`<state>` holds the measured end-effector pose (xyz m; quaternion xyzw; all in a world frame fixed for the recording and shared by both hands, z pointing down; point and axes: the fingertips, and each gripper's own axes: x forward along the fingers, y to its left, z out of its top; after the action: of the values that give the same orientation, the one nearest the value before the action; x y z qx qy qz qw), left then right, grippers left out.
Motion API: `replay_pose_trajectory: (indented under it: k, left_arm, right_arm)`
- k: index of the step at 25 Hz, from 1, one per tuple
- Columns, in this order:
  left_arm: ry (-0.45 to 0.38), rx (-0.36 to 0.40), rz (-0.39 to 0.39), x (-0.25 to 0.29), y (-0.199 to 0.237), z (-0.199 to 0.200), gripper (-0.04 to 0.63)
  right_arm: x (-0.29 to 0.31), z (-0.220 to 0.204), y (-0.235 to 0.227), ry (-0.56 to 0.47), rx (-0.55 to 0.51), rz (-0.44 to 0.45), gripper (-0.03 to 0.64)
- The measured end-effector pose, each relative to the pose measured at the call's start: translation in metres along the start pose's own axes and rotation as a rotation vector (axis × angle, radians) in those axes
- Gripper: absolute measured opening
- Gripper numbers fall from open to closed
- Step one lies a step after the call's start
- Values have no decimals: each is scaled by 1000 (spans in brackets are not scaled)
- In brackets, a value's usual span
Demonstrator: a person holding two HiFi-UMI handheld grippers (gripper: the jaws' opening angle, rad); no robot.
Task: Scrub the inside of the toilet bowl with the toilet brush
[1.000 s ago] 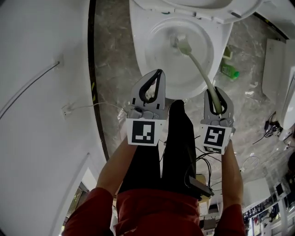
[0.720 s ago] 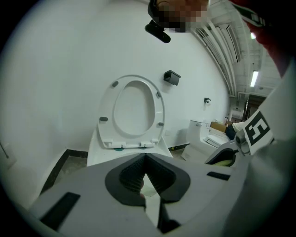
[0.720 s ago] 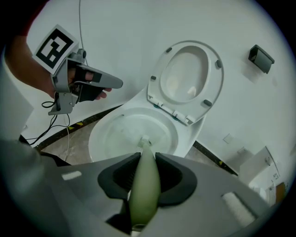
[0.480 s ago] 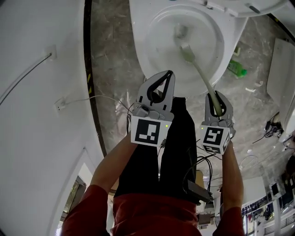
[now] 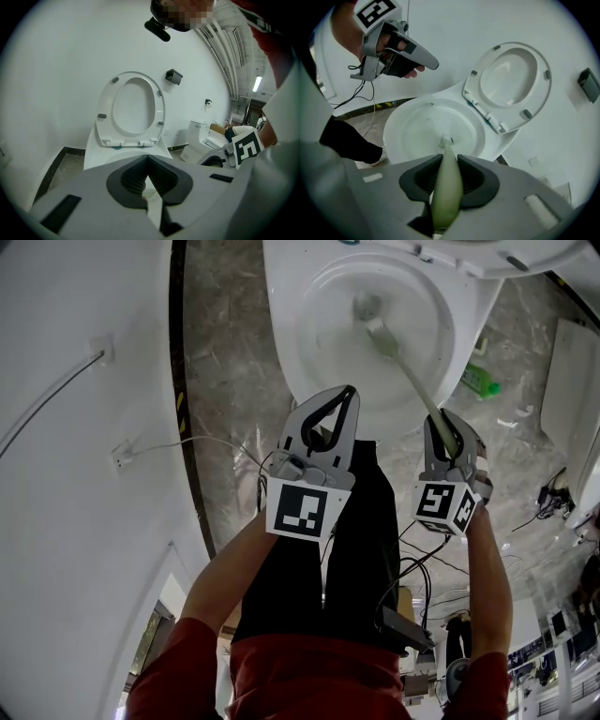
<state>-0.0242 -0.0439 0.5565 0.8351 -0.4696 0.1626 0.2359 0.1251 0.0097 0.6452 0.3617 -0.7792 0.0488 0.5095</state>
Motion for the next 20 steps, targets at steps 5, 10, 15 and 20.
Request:
replay_pose_trajectory:
  k: [5, 10, 15, 20]
  left_arm:
    - [-4, 12, 7, 1, 5, 4, 6]
    - [-6, 11, 9, 5, 5, 8, 6]
    - [-3, 6, 3, 7, 2, 11, 6]
    - [-3, 8, -2, 10, 0, 12, 6]
  right_arm:
    - [13, 6, -23, -14, -159, -18, 109]
    - [27, 16, -47, -37, -302, -53, 109]
    - [35, 26, -57, -50, -360, -55, 109]
    - [37, 22, -53, -36, -329, -46, 109]
